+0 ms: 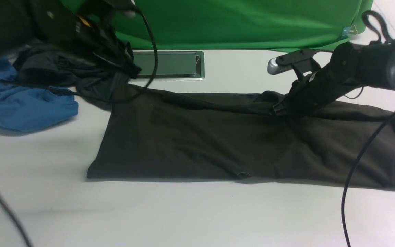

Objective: Fold a long-sleeved shirt on a white desktop.
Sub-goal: 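Fold the black garment in half by bringing its near edge over to the far edge, then pull the folded dark garment lengthwise by its ends to straighten it flat on the table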

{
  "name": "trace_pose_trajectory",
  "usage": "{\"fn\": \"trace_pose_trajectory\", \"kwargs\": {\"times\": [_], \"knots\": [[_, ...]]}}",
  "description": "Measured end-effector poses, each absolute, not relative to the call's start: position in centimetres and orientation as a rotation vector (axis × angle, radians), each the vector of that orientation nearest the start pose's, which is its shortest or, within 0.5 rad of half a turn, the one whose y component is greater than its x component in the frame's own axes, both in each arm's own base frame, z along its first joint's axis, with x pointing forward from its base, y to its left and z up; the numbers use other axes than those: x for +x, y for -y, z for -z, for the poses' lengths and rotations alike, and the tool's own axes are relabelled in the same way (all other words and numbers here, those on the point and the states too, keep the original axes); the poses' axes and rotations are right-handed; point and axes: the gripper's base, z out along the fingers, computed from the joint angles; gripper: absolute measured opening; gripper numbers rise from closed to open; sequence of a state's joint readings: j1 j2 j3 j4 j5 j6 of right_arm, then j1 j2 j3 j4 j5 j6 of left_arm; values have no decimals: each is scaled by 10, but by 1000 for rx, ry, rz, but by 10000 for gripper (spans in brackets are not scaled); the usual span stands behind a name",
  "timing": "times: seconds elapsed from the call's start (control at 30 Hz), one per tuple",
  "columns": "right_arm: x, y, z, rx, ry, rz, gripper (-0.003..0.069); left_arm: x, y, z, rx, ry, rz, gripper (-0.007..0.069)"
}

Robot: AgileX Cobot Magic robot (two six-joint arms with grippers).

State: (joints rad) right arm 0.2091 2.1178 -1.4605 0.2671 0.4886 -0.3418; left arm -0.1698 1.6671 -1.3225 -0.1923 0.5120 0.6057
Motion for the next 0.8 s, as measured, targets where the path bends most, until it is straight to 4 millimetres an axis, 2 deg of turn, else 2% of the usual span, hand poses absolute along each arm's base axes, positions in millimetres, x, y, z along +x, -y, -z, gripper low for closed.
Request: {"fn": "trace_pose_trajectory", "kwargs": {"times": [0.03,0.07,0.17,0.3,0.33,0.4,0.43,0.5,0.53,0.6,0.63,0.7,0.77,0.8], "knots": [[439,-104,-149,-445,-2562,-195,37,369,73,-298,742,-2201,-23,19],[449,-103,-151,-419,-2491,-174,38,352,78,-307,755,-2177,-9,19],[463,-102,-159,-373,-2360,-141,41,323,89,-312,801,-2153,21,19],[477,-93,-178,-328,-2270,-121,59,276,105,-303,907,-2151,76,19],[477,-92,-179,-329,-2270,-121,59,273,106,-302,913,-2151,79,19],[473,-75,-194,-340,-2333,-116,71,246,108,-294,966,-2171,110,19],[469,-70,-200,-352,-2364,-115,74,236,108,-290,985,-2184,120,19],[455,-46,-221,-369,-2458,-87,78,213,103,-287,1003,-2214,145,19],[451,-41,-225,-365,-2473,-85,79,212,103,-287,1001,-2218,148,19],[421,-9,-246,-313,-2579,-41,83,191,95,-285,988,-2251,177,19],[412,-1,-252,-287,-2598,-30,84,185,93,-284,982,-2253,185,19],[385,23,-253,-176,-2704,-3,99,174,89,-285,957,-2237,203,19],[358,51,-251,-16,-2795,24,151,165,86,-289,917,-2180,210,19],[356,53,-249,-7,-2803,28,151,164,85,-290,912,-2175,212,19]]}}
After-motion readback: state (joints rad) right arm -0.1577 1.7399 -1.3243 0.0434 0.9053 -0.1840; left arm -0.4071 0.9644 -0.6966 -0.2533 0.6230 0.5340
